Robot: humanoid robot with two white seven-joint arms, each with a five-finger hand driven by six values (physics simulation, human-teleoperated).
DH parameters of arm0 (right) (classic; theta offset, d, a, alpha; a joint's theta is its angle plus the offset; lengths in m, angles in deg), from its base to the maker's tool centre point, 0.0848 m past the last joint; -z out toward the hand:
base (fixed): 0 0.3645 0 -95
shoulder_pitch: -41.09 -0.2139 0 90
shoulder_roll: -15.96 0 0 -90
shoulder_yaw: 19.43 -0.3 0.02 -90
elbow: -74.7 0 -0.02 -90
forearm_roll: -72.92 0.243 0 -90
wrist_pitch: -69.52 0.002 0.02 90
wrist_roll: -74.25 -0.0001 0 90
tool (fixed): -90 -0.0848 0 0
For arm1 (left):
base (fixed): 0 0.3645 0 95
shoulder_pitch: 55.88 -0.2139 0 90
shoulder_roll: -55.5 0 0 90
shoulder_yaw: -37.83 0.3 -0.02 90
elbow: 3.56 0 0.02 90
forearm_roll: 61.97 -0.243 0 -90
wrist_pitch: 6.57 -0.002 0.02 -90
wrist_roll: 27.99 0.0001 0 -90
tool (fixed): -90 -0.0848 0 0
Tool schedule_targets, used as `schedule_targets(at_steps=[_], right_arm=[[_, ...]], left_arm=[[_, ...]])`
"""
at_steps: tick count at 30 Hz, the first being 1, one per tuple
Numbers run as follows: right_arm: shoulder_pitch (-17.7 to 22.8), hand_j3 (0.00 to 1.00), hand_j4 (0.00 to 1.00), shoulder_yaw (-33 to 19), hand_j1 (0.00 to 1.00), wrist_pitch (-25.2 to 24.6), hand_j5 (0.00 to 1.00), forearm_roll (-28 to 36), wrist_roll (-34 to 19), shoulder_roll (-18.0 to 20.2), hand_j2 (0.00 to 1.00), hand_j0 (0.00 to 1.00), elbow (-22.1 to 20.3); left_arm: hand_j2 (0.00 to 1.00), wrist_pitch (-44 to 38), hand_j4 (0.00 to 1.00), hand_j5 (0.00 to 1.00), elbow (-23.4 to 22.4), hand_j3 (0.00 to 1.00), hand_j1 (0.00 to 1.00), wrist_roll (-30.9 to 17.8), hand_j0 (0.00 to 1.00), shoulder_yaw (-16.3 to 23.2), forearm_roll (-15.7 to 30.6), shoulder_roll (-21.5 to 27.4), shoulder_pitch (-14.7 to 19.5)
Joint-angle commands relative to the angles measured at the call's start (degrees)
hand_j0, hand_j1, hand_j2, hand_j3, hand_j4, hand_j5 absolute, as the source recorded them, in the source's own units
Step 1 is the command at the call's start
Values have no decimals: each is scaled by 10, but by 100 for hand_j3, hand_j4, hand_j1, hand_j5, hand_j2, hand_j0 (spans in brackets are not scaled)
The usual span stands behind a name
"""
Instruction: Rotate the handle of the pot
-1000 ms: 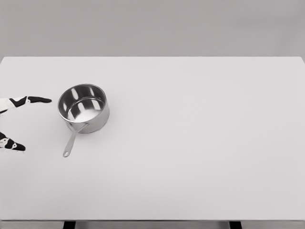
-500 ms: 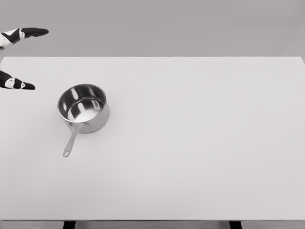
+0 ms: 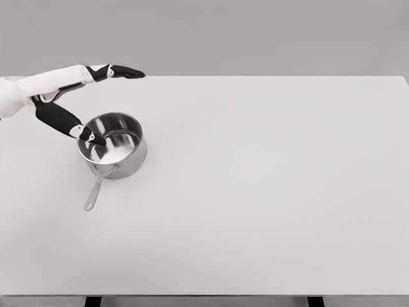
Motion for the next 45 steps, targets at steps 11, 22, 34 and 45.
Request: schedule_targets(at_steps=[11,22,34,45], right_arm=[[0,100,100,0,100,0,100,0,0,0,100,100,0],[0,100,100,0,100,0,100,0,0,0,100,100,0],[0,100,100,0,100,0,100,0,-1,0,100,100,0],[0,100,100,0,100,-1,100,0,0,0,100,100,0]], left_arm=[[100,-157,100,100,101,100,100,-5,100,21,135,36,32],[100,-156,100,100,102,100,100,-64,100,22,173,20,-54],[100,-150,100,100,103,100,100,-64,100,21,177,-2,-162],[100,-116,100,100,102,100,100,-64,100,19,171,9,-256]])
